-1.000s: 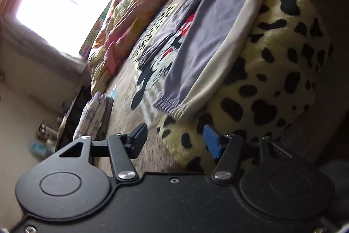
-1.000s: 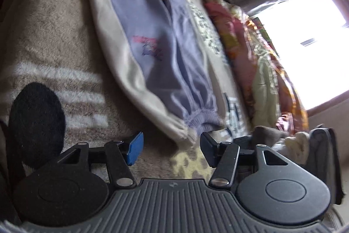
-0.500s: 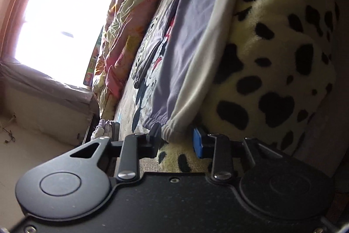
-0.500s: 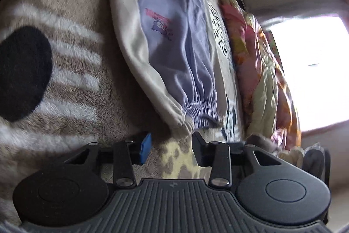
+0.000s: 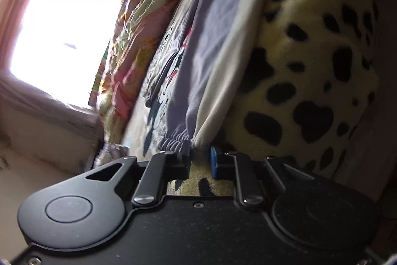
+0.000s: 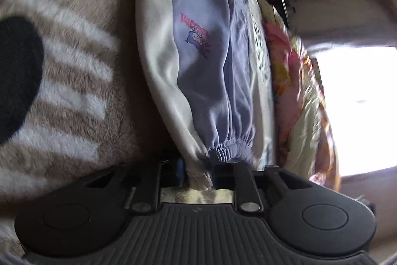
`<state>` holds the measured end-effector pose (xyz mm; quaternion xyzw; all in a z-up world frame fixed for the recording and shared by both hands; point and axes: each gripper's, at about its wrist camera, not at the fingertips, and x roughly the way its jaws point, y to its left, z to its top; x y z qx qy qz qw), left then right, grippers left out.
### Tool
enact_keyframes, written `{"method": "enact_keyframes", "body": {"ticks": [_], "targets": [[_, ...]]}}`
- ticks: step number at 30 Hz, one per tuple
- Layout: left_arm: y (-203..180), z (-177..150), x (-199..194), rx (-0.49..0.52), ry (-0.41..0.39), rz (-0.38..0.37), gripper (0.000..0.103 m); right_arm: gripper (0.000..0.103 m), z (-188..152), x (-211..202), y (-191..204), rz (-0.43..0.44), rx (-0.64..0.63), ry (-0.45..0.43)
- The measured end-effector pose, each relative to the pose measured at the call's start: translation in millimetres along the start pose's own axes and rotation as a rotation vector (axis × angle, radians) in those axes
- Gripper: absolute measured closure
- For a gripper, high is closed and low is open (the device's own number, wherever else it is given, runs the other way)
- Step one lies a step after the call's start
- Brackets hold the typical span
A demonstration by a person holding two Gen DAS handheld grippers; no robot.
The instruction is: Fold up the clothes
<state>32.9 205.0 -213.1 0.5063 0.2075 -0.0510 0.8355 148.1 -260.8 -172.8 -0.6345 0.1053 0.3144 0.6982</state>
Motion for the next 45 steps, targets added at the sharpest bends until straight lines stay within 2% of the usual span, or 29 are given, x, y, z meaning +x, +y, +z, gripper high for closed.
{"method": "enact_keyframes", "body": {"ticks": [5, 8, 12, 17, 21, 24, 29, 35, 39, 45], "targets": [[68, 11, -5, -0.274, -0.048, -0.04, 0.09, 0.088, -2, -6, -46, 0.069, 0.252, -0.018], [109, 18, 13, -0.465, -0.08, -0.055, 0.09, 0.088, -8, -5, -75, 0.117, 0.402, -0.024], [144, 29, 47, -0.678, -0.099, -0.082, 0.09, 0.088, -18, 2, -112, 0.175, 0.574, -0.025], [172, 45, 104, -0.867, -0.09, -0.069, 0.091, 0.088, -32, 26, -158, 0.254, 0.732, -0.023], [188, 55, 146, -0.972, -0.065, -0.047, 0.091, 0.088, -39, 52, -189, 0.333, 0.778, 0.009], [198, 63, 180, -1.005, -0.032, -0.034, 0.091, 0.088, -41, 80, -214, 0.392, 0.772, 0.035], [209, 70, 229, -1.028, 0.031, -0.054, 0.091, 0.089, -41, 123, -244, 0.494, 0.75, 0.084], [225, 72, 265, -1.051, 0.075, -0.069, 0.091, 0.089, -45, 163, -262, 0.59, 0.785, 0.111], [232, 75, 280, -1.048, 0.09, -0.078, 0.091, 0.089, -48, 180, -270, 0.619, 0.803, 0.113], [234, 81, 308, -0.995, 0.149, -0.102, 0.091, 0.089, -67, 195, -265, 0.571, 0.914, 0.114]]}}
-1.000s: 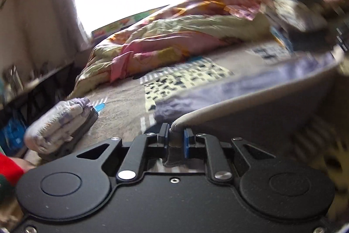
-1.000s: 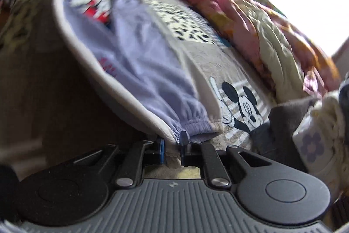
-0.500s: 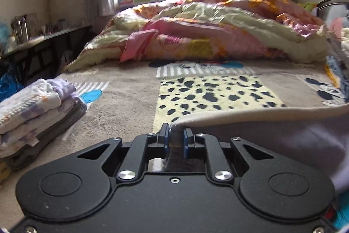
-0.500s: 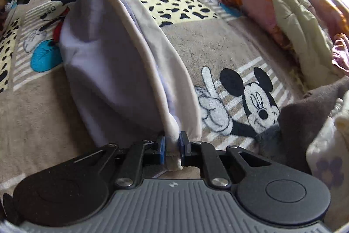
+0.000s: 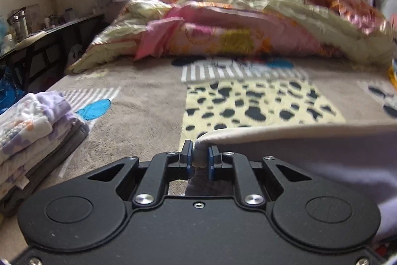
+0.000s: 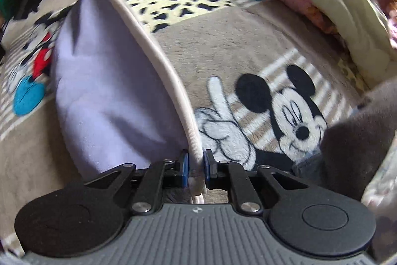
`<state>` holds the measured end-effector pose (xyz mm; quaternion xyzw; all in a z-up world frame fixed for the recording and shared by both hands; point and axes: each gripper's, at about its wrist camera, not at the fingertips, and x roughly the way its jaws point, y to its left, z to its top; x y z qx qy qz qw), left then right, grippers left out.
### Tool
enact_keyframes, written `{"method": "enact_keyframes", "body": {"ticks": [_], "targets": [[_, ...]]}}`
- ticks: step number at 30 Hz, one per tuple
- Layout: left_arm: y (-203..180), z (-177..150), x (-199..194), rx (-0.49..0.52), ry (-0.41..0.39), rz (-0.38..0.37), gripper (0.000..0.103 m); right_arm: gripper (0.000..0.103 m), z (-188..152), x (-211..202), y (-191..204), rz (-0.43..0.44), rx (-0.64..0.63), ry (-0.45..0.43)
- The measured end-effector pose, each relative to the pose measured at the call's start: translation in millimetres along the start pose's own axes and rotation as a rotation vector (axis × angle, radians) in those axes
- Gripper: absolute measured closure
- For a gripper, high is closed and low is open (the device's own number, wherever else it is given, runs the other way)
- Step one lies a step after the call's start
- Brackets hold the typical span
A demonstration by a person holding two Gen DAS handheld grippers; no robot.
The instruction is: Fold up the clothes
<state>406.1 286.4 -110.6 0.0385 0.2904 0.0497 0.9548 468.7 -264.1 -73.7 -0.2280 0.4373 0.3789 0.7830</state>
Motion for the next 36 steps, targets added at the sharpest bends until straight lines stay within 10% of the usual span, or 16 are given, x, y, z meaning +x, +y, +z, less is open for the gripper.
{"method": "enact_keyframes", "body": {"ticks": [13, 17, 21, 29, 36], "targets": [[-16, -7, 27, 0.04, 0.04, 0.061, 0.091, 0.089, -1, 24, -8, -0.062, 0.08, 0.004], [-7, -7, 26, -0.053, 0.01, 0.126, 0.052, 0.085, -3, 31, -12, -0.117, 0.156, 0.002], [26, -4, 4, -0.226, -0.064, 0.16, 0.052, 0.065, -9, 26, -12, -0.198, 0.232, -0.031], [52, -25, -23, -0.486, -0.089, -0.037, 0.053, 0.055, -51, -35, 14, -0.232, 0.597, -0.407], [41, -52, -9, -0.649, -0.041, -0.124, 0.055, 0.051, -82, -5, 66, -0.054, 0.841, -0.687]]}}
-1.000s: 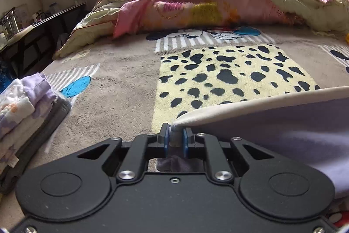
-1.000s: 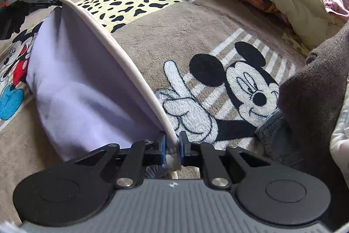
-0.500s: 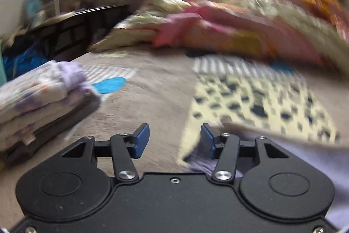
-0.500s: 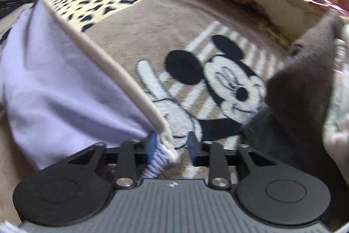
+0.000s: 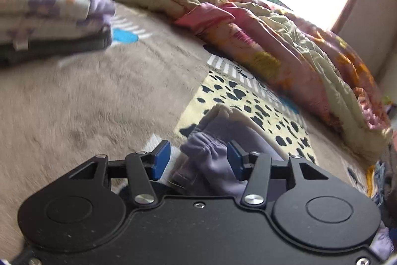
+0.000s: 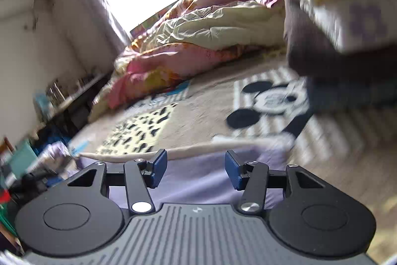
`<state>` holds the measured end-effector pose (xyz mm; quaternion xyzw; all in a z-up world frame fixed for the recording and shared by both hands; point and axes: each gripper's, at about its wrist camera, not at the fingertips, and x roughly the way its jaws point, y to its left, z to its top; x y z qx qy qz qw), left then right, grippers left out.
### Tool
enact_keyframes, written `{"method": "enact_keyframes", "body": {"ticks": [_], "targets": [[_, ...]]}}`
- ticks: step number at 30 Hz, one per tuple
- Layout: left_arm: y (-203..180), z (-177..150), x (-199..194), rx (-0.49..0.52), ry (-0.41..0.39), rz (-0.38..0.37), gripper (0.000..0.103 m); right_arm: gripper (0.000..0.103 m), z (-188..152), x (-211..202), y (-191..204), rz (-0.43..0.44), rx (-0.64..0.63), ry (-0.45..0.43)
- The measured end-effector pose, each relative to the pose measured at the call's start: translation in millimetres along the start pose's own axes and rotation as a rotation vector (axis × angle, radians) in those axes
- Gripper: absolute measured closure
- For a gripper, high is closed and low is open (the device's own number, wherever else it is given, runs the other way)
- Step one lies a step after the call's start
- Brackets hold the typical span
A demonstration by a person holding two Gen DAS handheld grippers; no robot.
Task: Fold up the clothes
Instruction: 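Lower the folded legs onto the waistband and regrasp the cuff with the right gripper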
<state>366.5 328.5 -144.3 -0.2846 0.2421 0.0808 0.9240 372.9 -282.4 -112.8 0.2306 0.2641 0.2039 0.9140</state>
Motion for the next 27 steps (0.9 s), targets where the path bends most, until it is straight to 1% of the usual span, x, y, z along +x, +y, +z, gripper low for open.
{"method": "enact_keyframes", "body": {"ticks": [1, 2, 3, 4, 5, 6, 7, 8, 9, 11, 13, 15, 16, 17, 18, 19, 20, 21, 23, 26, 27], "targets": [[-1, -1, 2, -0.025, 0.001, -0.025, 0.055, 0.051, -8, 4, -1, 0.004, 0.021, -0.011], [-3, -1, 6, -0.028, 0.003, -0.019, 0.055, 0.051, -15, 8, -2, 0.0, 0.039, -0.016], [-6, -2, 9, -0.019, 0.002, -0.007, 0.058, 0.051, -21, 12, -5, -0.029, 0.042, -0.004], [-12, -3, 12, 0.026, -0.004, 0.023, 0.069, 0.051, -26, 17, -9, -0.07, 0.027, 0.017], [-18, -5, 13, 0.07, -0.013, 0.051, 0.085, 0.059, -27, 20, -14, -0.101, 0.02, 0.031], [-24, -7, 12, 0.11, -0.029, 0.069, 0.09, 0.07, -27, 19, -22, -0.105, 0.049, 0.026], [-31, -9, 5, 0.135, -0.048, 0.084, 0.092, 0.074, -26, 19, -30, -0.104, 0.083, 0.022], [-39, -10, -2, 0.16, -0.066, 0.097, 0.102, 0.081, -24, 18, -37, -0.096, 0.124, 0.023], [-48, -10, -11, 0.179, -0.084, 0.103, 0.103, 0.091, -23, 17, -43, -0.094, 0.138, 0.028], [-60, -12, -28, 0.191, -0.105, 0.111, 0.103, 0.1, -24, 15, -52, -0.092, 0.16, 0.041], [-62, -16, -35, 0.193, -0.112, 0.143, 0.103, 0.1, -26, 15, -56, -0.077, 0.165, 0.05], [-51, -23, -29, 0.173, -0.09, 0.191, 0.103, 0.1, -27, 16, -54, -0.082, 0.145, 0.057], [-41, -27, -25, 0.137, -0.066, 0.199, 0.102, 0.1, -28, 16, -53, -0.087, 0.132, 0.058], [-32, -27, -24, 0.09, -0.055, 0.19, 0.092, 0.1, -29, 15, -53, -0.087, 0.128, 0.058], [-25, -27, -24, 0.044, -0.067, 0.16, 0.077, 0.1, -29, 13, -54, -0.085, 0.133, 0.058], [-19, -26, -23, -0.003, -0.077, 0.133, 0.072, 0.1, -29, 11, -55, -0.083, 0.139, 0.057], [-15, -26, -22, -0.05, -0.078, 0.11, 0.071, 0.1, -29, 10, -56, -0.08, 0.15, 0.055], [-13, -25, -18, -0.078, -0.063, 0.089, 0.071, 0.1, -28, 9, -57, -0.077, 0.161, 0.053], [-16, -28, -8, -0.087, -0.035, 0.074, 0.071, 0.1, -27, 8, -62, -0.065, 0.192, 0.051], [-29, -34, 0, -0.01, -0.038, 0.103, 0.072, 0.101, -24, 6, -75, -0.032, 0.269, 0.043], [-34, -35, 2, 0.019, -0.042, 0.115, 0.081, 0.101, -24, 6, -81, -0.016, 0.303, 0.038]]}}
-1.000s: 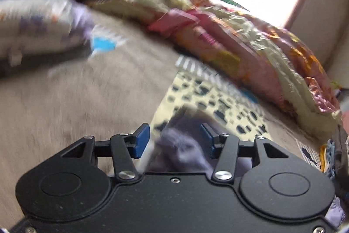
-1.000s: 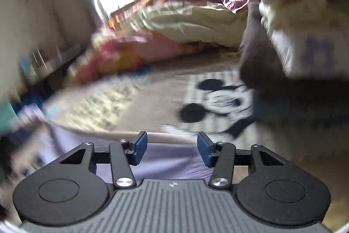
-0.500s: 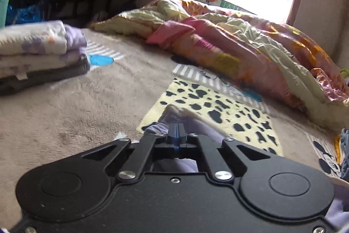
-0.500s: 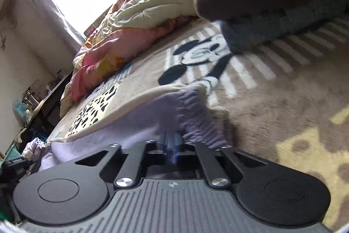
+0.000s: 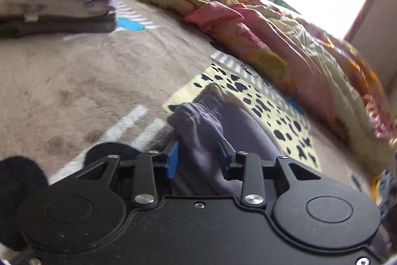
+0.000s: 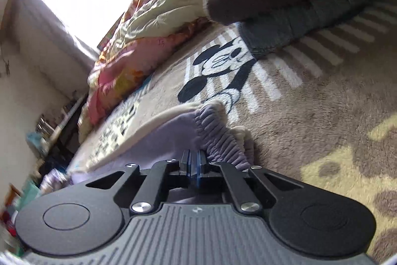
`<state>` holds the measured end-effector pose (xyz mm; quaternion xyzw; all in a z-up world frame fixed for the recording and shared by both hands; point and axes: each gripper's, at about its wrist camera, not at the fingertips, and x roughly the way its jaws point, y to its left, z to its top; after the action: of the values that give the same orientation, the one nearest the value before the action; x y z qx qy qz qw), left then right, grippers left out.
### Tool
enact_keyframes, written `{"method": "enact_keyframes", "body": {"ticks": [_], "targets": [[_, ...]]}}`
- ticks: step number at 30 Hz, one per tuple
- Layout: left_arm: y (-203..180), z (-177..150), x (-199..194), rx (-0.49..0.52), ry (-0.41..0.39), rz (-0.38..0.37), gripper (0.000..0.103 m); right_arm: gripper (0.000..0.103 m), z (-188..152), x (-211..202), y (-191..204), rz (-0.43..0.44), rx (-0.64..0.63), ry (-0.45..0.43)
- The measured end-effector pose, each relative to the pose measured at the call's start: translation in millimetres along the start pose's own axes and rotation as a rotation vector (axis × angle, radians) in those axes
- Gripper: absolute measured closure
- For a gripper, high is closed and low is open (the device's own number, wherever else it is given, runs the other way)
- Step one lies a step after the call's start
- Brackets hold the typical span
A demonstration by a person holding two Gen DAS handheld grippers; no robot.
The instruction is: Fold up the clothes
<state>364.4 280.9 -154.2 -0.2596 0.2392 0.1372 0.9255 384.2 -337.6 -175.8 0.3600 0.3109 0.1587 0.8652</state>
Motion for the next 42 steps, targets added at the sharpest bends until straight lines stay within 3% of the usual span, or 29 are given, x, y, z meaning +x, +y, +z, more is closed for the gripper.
{"method": "enact_keyframes", "body": {"ticks": [2, 4, 8, 10, 11, 12, 13, 16, 18, 19, 22, 23, 24, 26, 29, 32, 34, 37, 38, 40, 42], "targets": [[-8, -3, -2, 0.045, -0.023, 0.025, 0.1, 0.101, 3, -1, -9, 0.026, 0.06, -0.007], [-13, -2, -17, 0.053, -0.062, 0.038, 0.1, 0.101, 4, -1, -16, 0.046, 0.102, -0.011], [-14, 7, -37, 0.018, -0.064, 0.044, 0.1, 0.101, 5, 1, -21, 0.061, 0.132, -0.015], [0, 0, -23, 0.006, 0.005, 0.079, 0.098, 0.101, 4, 0, -22, 0.062, 0.138, -0.02], [10, -5, -15, -0.021, 0.055, 0.077, 0.089, 0.101, 4, 0, -22, 0.065, 0.144, -0.021], [19, -9, -10, -0.045, 0.087, 0.072, 0.086, 0.101, 4, 0, -23, 0.066, 0.148, -0.022], [19, -7, -16, -0.049, 0.061, 0.07, 0.084, 0.101, 4, -1, -23, 0.065, 0.147, -0.022], [-2, 4, -36, 0.101, -0.073, 0.145, 0.081, 0.101, 5, -2, -20, 0.054, 0.132, -0.025], [-17, 3, -39, 0.177, -0.113, 0.105, 0.081, 0.1, 6, -4, -16, 0.041, 0.107, -0.027], [-22, 2, -33, 0.195, -0.096, 0.063, 0.081, 0.099, 6, -4, -13, 0.035, 0.086, -0.03], [-27, -9, 11, 0.261, 0.044, 0.035, 0.074, 0.079, 8, -8, 3, 0.023, -0.02, -0.038], [-27, -13, 25, 0.287, 0.079, 0.031, 0.072, 0.066, 8, -9, 9, 0.028, -0.053, -0.039], [-28, -13, 31, 0.323, 0.078, 0.023, 0.071, 0.058, 10, -11, 13, 0.03, -0.08, -0.043], [-36, -6, 28, 0.397, 0.09, 0.017, 0.068, 0.052, 12, -16, 20, 0.019, -0.135, -0.057], [-45, -5, 6, 0.443, -0.007, -0.026, 0.066, 0.05, 19, -22, 24, 0.009, -0.196, -0.082], [-61, -9, 17, 0.474, 0.013, -0.071, 0.063, 0.048, 26, -21, 28, 0.009, -0.254, -0.093], [-61, -14, 45, 0.45, 0.117, -0.066, 0.058, 0.047, 31, -14, 28, 0.001, -0.258, -0.086], [-63, -13, 46, 0.437, 0.112, -0.049, 0.054, 0.04, 39, 5, 11, -0.103, -0.166, -0.029], [-65, -11, 42, 0.435, 0.089, -0.043, 0.054, 0.042, 40, 5, 6, -0.137, -0.142, -0.047], [-70, -10, 28, 0.454, 0.004, -0.056, 0.054, 0.046, 40, -10, 10, -0.146, -0.132, -0.163], [-76, -9, 23, 0.446, -0.009, -0.109, 0.054, 0.046, 41, -25, 36, -0.105, -0.243, -0.251]]}}
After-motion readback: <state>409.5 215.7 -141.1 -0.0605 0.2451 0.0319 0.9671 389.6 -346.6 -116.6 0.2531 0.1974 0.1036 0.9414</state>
